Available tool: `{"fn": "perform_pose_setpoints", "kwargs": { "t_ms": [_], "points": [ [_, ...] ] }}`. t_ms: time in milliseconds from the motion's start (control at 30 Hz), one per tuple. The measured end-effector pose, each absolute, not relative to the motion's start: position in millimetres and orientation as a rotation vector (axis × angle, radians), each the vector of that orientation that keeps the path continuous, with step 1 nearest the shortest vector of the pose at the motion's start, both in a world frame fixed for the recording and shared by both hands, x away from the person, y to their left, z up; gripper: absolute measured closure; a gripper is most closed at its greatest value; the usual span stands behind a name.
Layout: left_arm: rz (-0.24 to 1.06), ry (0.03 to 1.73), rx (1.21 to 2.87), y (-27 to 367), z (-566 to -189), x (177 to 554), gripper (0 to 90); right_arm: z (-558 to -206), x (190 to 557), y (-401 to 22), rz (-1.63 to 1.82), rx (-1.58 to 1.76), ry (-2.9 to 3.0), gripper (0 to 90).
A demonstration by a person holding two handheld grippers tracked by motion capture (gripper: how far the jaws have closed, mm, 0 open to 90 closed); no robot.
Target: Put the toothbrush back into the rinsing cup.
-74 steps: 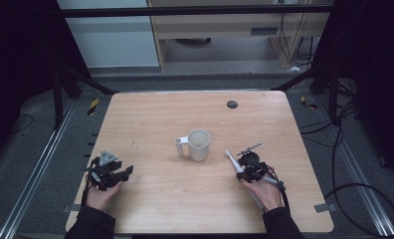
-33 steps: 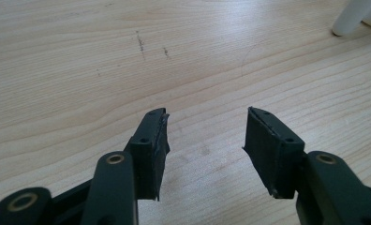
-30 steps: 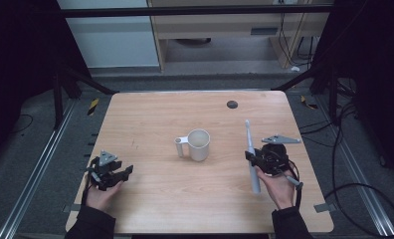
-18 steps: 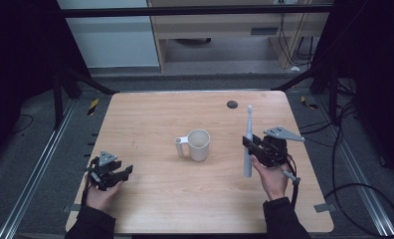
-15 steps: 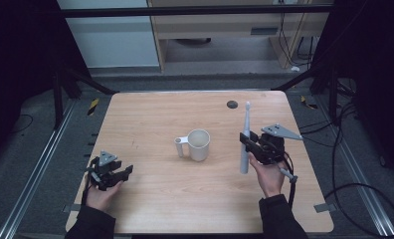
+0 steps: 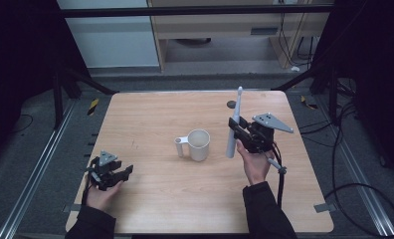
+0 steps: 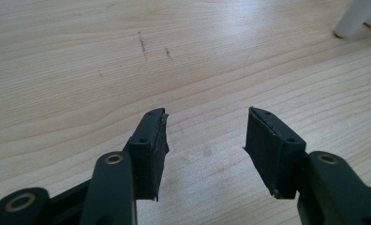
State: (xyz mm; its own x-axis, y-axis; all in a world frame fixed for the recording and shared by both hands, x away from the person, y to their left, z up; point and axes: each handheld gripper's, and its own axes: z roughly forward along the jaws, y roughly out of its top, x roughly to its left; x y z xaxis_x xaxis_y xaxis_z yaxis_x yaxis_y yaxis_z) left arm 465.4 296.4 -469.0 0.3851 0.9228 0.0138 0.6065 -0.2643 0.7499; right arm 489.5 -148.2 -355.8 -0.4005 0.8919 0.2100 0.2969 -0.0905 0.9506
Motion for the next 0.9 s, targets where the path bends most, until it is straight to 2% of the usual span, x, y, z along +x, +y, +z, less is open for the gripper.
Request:
{"fn": "perform_pose_setpoints", "kwargs": {
  "t_ms": [900],
  "points": [
    [0.605,1.311,1.984,296,-470,466,47.2,-344,508,-120,1.633,1.234,1.579,67.6]
  ]
}}
